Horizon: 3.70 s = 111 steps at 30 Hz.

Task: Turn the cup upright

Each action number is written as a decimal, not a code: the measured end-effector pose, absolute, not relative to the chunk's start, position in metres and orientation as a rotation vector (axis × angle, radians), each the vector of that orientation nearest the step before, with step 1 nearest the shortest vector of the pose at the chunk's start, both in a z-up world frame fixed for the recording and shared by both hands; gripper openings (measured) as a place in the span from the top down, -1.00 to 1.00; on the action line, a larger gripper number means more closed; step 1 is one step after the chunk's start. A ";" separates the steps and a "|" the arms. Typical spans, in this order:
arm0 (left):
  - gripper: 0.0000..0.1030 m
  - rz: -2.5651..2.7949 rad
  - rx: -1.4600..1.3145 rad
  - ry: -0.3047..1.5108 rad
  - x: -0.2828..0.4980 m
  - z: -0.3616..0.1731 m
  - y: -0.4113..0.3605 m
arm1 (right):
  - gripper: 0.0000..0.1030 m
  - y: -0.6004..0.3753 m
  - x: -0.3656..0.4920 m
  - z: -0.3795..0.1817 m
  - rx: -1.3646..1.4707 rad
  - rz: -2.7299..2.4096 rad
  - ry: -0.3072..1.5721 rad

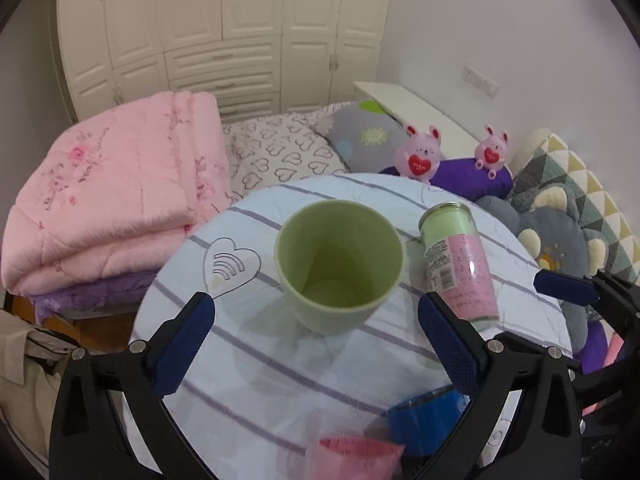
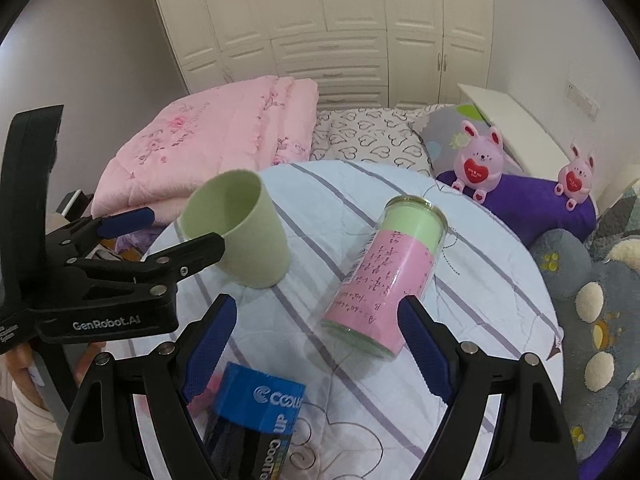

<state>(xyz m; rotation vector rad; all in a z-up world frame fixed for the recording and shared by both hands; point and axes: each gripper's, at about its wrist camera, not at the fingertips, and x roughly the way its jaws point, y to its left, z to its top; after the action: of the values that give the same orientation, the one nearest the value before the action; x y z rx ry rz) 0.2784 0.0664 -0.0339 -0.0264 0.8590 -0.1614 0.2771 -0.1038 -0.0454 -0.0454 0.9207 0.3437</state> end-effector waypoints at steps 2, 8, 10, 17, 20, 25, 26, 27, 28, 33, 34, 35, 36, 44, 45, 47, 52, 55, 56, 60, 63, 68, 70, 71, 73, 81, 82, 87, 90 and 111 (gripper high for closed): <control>-0.99 -0.152 -0.023 0.840 0.264 -0.027 0.067 | -0.64 -0.102 0.268 -0.038 -0.054 0.341 0.904; -0.99 -0.094 0.002 0.785 0.217 -0.012 0.066 | -0.64 -0.102 0.240 -0.026 -0.053 0.319 0.861; -0.99 -0.082 0.003 0.767 0.203 -0.008 0.066 | -0.64 -0.103 0.228 -0.025 -0.056 0.304 0.843; -0.99 -0.014 0.044 0.672 0.148 0.005 0.055 | -0.64 -0.114 0.182 -0.017 -0.060 0.284 0.736; -0.99 -0.003 0.058 0.638 0.127 0.010 0.050 | -0.64 -0.118 0.160 -0.012 -0.080 0.266 0.677; -0.99 -0.017 -0.004 0.621 0.100 0.011 0.046 | -0.64 -0.125 0.126 -0.009 -0.109 0.216 0.588; -0.99 -0.027 -0.019 0.623 0.096 0.011 0.044 | -0.64 -0.127 0.122 -0.009 -0.104 0.215 0.579; -0.99 -0.031 -0.024 0.624 0.092 0.011 0.042 | -0.64 -0.130 0.118 -0.009 -0.096 0.217 0.567; -0.99 -0.033 -0.029 0.622 0.089 0.011 0.040 | -0.64 -0.133 0.114 -0.010 -0.089 0.216 0.560; -0.99 -0.033 -0.027 0.600 0.066 0.013 0.028 | -0.64 -0.144 0.095 -0.013 -0.071 0.214 0.527; -0.99 -0.034 -0.021 0.597 0.063 0.013 0.025 | -0.64 -0.146 0.092 -0.013 -0.071 0.213 0.516; -0.99 -0.034 -0.012 0.592 0.059 0.013 0.021 | -0.64 -0.147 0.088 -0.014 -0.074 0.212 0.507; -0.99 -0.032 -0.009 0.587 0.057 0.014 0.019 | -0.64 -0.148 0.085 -0.014 -0.076 0.211 0.504; -0.99 -0.036 0.017 0.551 0.040 0.021 0.004 | -0.64 -0.157 0.067 -0.015 -0.089 0.188 0.464; -0.99 -0.034 0.019 0.546 0.038 0.022 0.002 | -0.64 -0.159 0.064 -0.015 -0.088 0.186 0.458; -0.99 -0.033 0.026 0.542 0.035 0.022 -0.001 | -0.64 -0.161 0.061 -0.015 -0.087 0.186 0.452; -0.99 -0.024 0.041 0.518 0.027 0.026 -0.007 | -0.64 -0.167 0.055 -0.014 -0.083 0.182 0.431; -0.99 -0.016 0.042 0.500 0.024 0.029 -0.009 | -0.64 -0.169 0.050 -0.012 -0.083 0.181 0.412; -0.99 -0.013 0.045 0.492 0.022 0.029 -0.010 | -0.64 -0.170 0.049 -0.011 -0.084 0.180 0.408; -0.99 -0.001 0.052 0.483 0.021 0.031 -0.013 | -0.64 -0.170 0.045 -0.011 -0.092 0.175 0.393; -0.99 -0.003 0.053 0.484 0.021 0.031 -0.015 | -0.64 -0.170 0.043 -0.011 -0.096 0.174 0.384; -0.99 -0.008 0.050 0.483 0.020 0.031 -0.016 | -0.64 -0.172 0.043 -0.009 -0.101 0.169 0.375; -0.99 -0.006 0.049 0.482 0.020 0.031 -0.017 | -0.64 -0.173 0.043 -0.009 -0.100 0.169 0.374; -0.99 -0.010 0.050 0.485 0.020 0.031 -0.017 | -0.64 -0.173 0.043 -0.009 -0.099 0.168 0.374; -0.99 -0.007 0.049 0.484 0.020 0.031 -0.017 | -0.64 -0.174 0.043 -0.009 -0.100 0.167 0.370; -0.99 -0.005 0.046 0.490 0.021 0.031 -0.020 | -0.64 -0.173 0.042 -0.010 -0.099 0.166 0.370; -0.99 -0.006 0.046 0.490 0.021 0.031 -0.020 | -0.64 -0.173 0.043 -0.010 -0.100 0.166 0.371; -0.99 -0.005 0.046 0.490 0.022 0.031 -0.020 | -0.64 -0.174 0.043 -0.010 -0.098 0.167 0.372; -0.99 -0.008 0.046 0.489 0.022 0.030 -0.021 | -0.64 -0.175 0.043 -0.010 -0.097 0.167 0.372; -0.99 -0.009 0.041 0.478 0.025 0.027 -0.028 | -0.64 -0.177 0.045 -0.011 -0.100 0.167 0.370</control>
<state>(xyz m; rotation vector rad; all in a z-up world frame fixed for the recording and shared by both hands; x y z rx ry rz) 0.0247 -0.0282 0.0267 0.0408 0.4782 -0.0087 0.0453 -0.1774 -0.0113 -0.0996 0.3700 0.1667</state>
